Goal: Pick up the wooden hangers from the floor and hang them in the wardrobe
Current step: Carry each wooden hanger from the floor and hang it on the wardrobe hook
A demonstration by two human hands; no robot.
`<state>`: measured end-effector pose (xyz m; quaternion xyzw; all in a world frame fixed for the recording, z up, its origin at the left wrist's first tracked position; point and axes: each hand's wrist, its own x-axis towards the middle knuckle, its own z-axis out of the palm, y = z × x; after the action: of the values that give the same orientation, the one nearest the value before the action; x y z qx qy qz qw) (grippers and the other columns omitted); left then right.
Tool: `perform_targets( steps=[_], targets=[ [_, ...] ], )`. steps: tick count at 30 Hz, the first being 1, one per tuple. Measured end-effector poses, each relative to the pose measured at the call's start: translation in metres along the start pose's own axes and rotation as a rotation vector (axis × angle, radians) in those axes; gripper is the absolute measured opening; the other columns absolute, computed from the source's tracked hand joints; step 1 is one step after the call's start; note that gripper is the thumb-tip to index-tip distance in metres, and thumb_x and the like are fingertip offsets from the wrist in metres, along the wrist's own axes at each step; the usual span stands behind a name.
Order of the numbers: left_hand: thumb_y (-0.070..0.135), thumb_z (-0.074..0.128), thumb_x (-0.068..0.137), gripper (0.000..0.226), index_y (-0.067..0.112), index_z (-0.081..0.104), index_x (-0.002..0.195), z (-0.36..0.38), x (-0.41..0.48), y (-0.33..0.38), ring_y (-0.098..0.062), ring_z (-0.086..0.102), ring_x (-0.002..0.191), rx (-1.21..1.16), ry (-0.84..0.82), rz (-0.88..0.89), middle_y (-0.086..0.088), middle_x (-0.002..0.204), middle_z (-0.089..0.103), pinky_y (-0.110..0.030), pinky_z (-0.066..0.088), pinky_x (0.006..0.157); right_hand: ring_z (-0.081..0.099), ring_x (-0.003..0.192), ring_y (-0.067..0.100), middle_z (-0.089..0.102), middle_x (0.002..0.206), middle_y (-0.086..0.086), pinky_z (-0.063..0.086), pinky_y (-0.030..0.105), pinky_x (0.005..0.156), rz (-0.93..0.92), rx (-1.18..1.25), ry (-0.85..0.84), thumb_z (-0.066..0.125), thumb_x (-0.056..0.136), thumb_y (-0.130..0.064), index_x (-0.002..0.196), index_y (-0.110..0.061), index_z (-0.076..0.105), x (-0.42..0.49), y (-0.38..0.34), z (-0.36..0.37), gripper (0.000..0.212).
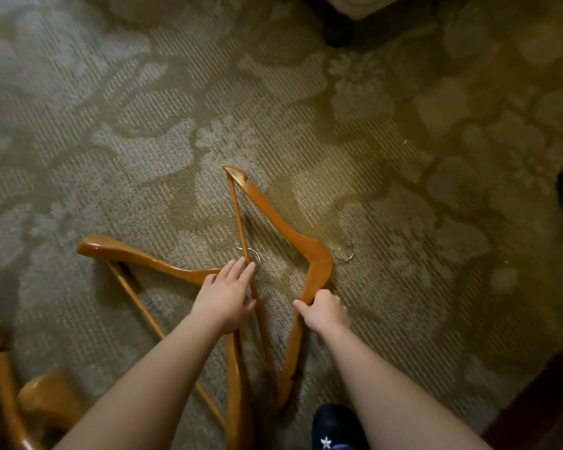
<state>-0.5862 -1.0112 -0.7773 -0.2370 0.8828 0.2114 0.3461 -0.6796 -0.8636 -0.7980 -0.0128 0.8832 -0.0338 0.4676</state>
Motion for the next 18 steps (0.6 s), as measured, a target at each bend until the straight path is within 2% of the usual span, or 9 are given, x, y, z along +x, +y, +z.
perform_targets(
  steps=[2,6,8,10,11,14,18],
  targets=[
    [0.038,0.039,0.096,0.07,0.027,-0.004,0.15,0.003,0.008,-0.004,-0.015,-0.004,0.147,0.069,-0.023,0.035,0.001,0.16,-0.002,-0.04,0.009,0.119,0.054,0.117,0.03,0.059,0.123,0.008,0.046,0.039,0.09,0.03,0.02,0.054,0.061,0.085,-0.048,0.117,-0.012,0.054,0.005,-0.001,0.007,0.048],
    [0.036,0.038,0.096,0.071,0.026,-0.008,0.15,0.01,0.014,-0.006,-0.017,-0.003,0.147,0.143,-0.04,0.04,-0.001,0.16,0.001,-0.042,0.01,0.12,0.054,0.118,0.031,0.057,0.125,0.012,0.048,0.039,0.089,0.064,0.055,0.132,0.063,0.087,-0.035,0.125,-0.006,0.047,0.009,-0.006,0.015,0.05],
    [0.036,0.039,0.095,0.07,0.027,-0.003,0.15,0.012,0.013,-0.003,-0.021,0.009,0.146,0.147,-0.009,0.018,-0.005,0.157,0.015,-0.042,0.015,0.118,0.055,0.117,0.032,0.058,0.125,0.014,0.048,0.041,0.088,0.05,0.077,0.143,0.061,0.088,-0.029,0.124,-0.004,0.044,0.008,-0.005,0.017,0.047],
    [0.035,0.041,0.093,0.067,0.027,0.004,0.148,0.009,0.008,0.0,-0.025,0.026,0.139,0.144,0.102,-0.011,-0.006,0.147,0.033,-0.041,0.022,0.114,0.055,0.116,0.034,0.058,0.124,0.017,0.048,0.042,0.088,0.021,0.109,0.164,0.057,0.09,-0.024,0.121,-0.004,0.041,0.005,0.001,0.015,0.04],
    [0.034,0.042,0.092,0.066,0.026,0.006,0.147,0.005,0.006,0.002,-0.025,0.029,0.136,0.135,0.166,-0.024,-0.006,0.144,0.036,-0.04,0.024,0.112,0.056,0.116,0.035,0.058,0.124,0.018,0.048,0.042,0.088,0.0,0.114,0.173,0.055,0.092,-0.022,0.122,-0.004,0.039,0.003,0.006,0.011,0.038],
    [0.035,0.047,0.092,0.07,0.023,0.007,0.149,-0.009,-0.003,0.008,-0.025,0.025,0.139,0.114,0.284,-0.025,-0.007,0.148,0.029,-0.04,0.02,0.114,0.055,0.115,0.036,0.057,0.124,0.02,0.047,0.041,0.089,-0.089,0.098,0.168,0.049,0.095,-0.021,0.123,-0.003,0.037,-0.005,0.024,-0.003,0.036],
    [0.037,0.051,0.091,0.076,0.021,0.005,0.149,-0.028,-0.019,0.021,-0.025,0.014,0.144,0.094,0.304,-0.022,-0.008,0.155,0.017,-0.041,0.015,0.116,0.058,0.111,0.033,0.058,0.121,0.017,0.049,0.04,0.09,-0.181,0.168,0.174,0.048,0.096,-0.022,0.126,-0.006,0.04,-0.028,0.047,-0.028,0.035]
  ],
)
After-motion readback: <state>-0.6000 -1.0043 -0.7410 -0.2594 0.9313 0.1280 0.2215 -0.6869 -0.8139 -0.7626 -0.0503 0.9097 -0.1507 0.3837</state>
